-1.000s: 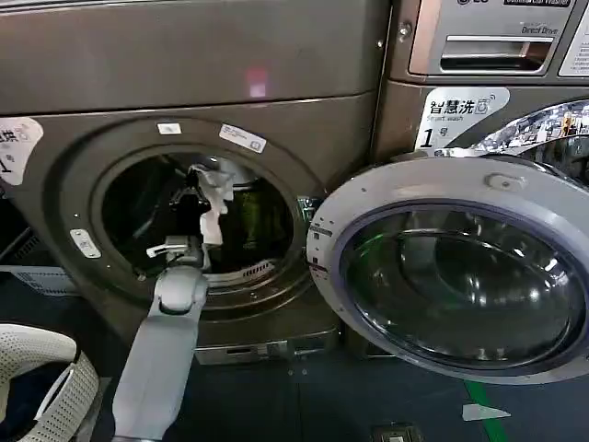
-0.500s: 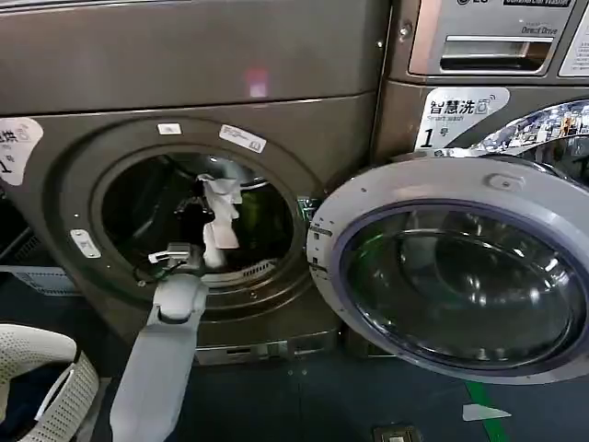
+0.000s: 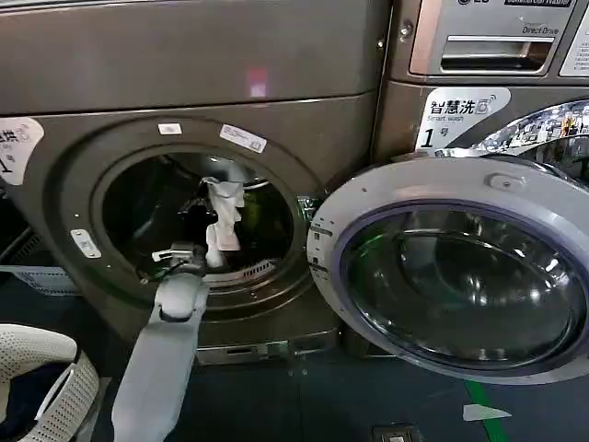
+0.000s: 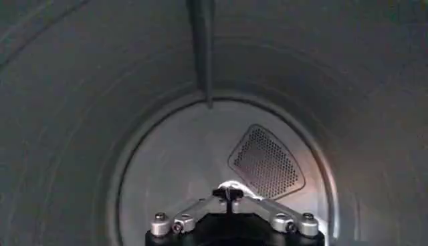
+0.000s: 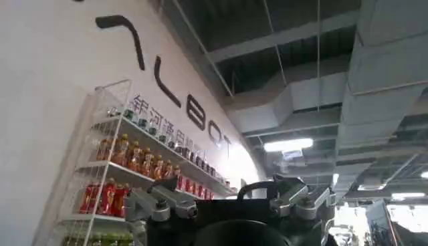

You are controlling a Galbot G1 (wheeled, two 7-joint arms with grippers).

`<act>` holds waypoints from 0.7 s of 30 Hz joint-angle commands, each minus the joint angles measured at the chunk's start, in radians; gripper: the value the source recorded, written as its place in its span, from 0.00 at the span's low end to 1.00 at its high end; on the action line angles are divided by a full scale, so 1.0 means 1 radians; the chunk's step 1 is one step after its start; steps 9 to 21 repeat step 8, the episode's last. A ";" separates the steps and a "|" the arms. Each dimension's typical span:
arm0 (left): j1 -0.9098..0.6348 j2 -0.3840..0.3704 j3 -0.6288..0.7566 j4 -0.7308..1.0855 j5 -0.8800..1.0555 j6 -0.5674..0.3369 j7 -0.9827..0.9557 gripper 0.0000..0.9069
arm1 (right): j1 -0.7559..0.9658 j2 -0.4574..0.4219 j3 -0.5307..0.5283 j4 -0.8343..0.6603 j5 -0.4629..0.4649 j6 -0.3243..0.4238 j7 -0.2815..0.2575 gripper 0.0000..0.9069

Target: Grasp the clothes from the dryer.

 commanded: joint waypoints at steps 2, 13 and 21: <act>-0.004 -0.009 0.002 0.017 0.001 0.000 0.008 0.00 | 0.001 0.000 0.001 0.002 -0.003 -0.005 -0.001 1.00; -0.017 -0.015 0.005 0.029 0.008 -0.004 0.008 0.00 | 0.000 -0.005 0.009 -0.006 -0.026 -0.005 -0.007 1.00; -0.017 -0.015 0.005 0.029 0.008 -0.004 0.008 0.00 | 0.000 -0.005 0.009 -0.006 -0.026 -0.005 -0.007 1.00</act>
